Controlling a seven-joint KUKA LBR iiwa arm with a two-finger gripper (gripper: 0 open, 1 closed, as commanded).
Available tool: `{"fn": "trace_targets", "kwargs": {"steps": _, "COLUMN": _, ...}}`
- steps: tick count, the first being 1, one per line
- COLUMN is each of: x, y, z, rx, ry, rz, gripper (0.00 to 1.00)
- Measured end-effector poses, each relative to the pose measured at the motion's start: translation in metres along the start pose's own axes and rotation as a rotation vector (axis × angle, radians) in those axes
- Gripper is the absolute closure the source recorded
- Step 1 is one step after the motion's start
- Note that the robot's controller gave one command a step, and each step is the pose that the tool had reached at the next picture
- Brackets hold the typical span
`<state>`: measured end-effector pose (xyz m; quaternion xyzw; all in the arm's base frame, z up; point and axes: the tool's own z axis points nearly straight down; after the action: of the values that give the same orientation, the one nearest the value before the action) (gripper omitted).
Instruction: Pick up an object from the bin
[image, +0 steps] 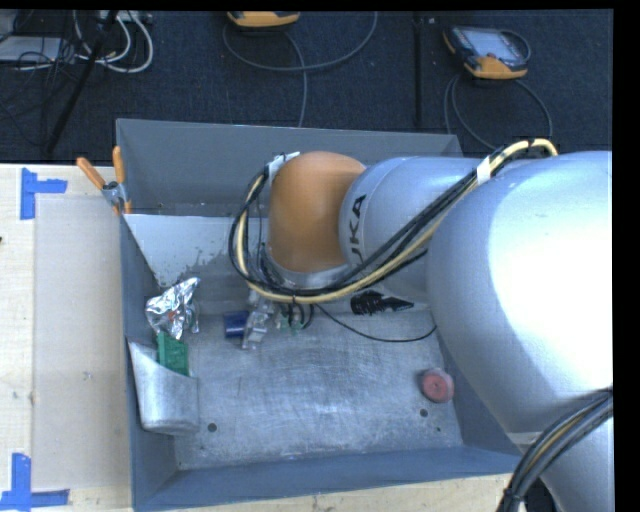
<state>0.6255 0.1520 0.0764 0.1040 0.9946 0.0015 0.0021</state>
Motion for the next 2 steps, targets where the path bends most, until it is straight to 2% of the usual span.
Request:
{"fn": "trace_targets", "kwargs": {"steps": 1, "x": -0.001, "y": 0.000, "z": -0.041, "rx": 0.001, "ry": 0.001, "rz": 0.001, "gripper": 1.00}}
{"fn": "trace_targets", "kwargs": {"steps": 2, "x": -0.002, "y": 0.001, "z": -0.062, "rx": 0.001, "ry": 0.002, "rz": 0.002, "gripper": 1.00}}
